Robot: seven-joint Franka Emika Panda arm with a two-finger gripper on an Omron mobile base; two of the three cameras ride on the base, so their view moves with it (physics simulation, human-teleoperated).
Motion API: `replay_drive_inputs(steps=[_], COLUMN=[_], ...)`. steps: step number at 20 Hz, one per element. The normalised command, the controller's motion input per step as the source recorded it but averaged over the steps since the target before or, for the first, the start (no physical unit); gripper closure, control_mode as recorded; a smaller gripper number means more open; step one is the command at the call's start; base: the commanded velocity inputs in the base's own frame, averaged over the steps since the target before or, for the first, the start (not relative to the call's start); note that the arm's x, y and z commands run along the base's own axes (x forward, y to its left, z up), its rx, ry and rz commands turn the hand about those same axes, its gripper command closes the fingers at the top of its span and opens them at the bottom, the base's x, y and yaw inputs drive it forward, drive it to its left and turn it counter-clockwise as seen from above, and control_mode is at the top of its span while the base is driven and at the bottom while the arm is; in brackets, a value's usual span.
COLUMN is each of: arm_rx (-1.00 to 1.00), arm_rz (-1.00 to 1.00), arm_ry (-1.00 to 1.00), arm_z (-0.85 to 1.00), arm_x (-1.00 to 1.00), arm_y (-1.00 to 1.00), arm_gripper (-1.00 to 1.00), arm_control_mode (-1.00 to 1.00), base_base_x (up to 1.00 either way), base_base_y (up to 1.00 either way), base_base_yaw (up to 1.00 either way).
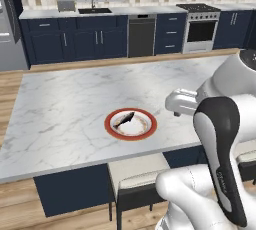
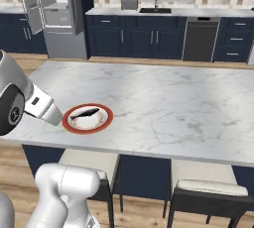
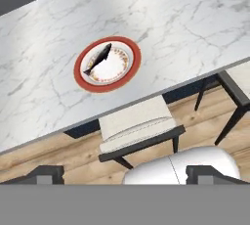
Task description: Take the cheese, fish, and broccoli from the fridge and place them on the plate on the dining counter to create an appetizer plate.
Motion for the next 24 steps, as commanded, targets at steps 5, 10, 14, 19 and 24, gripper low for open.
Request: replay_drive_inputs(steps=[5, 10, 14, 19, 24], arm_rx=[-0.17, -0.03, 0.00, 0.00, 0.00], arm_rz=[0.15, 0.12, 0.00, 0.00, 0.00], arm_ry=[0.01, 0.00, 0.00, 0.00, 0.00], arm_z=[-0.01, -0.06, 0.00, 0.00, 0.00], arm_x=[-0.16, -0.02, 0.00, 0.00, 0.00], arm_y=[-0.15, -0.31, 0.00, 0.00, 0.00], arm_gripper=[-1.00, -1.00, -1.00, -1.00, -1.00], arm_control_mode=[-1.00, 1.00, 1.00, 1.00, 1.00], base_base_x=[0.00, 0.02, -0.23, -0.25, -0.10], base_base_y=[0.00, -0.15, 0.19, 0.94, 1.00], base_base_yaw=[0.00, 0.03, 0.00, 0.00, 0.00])
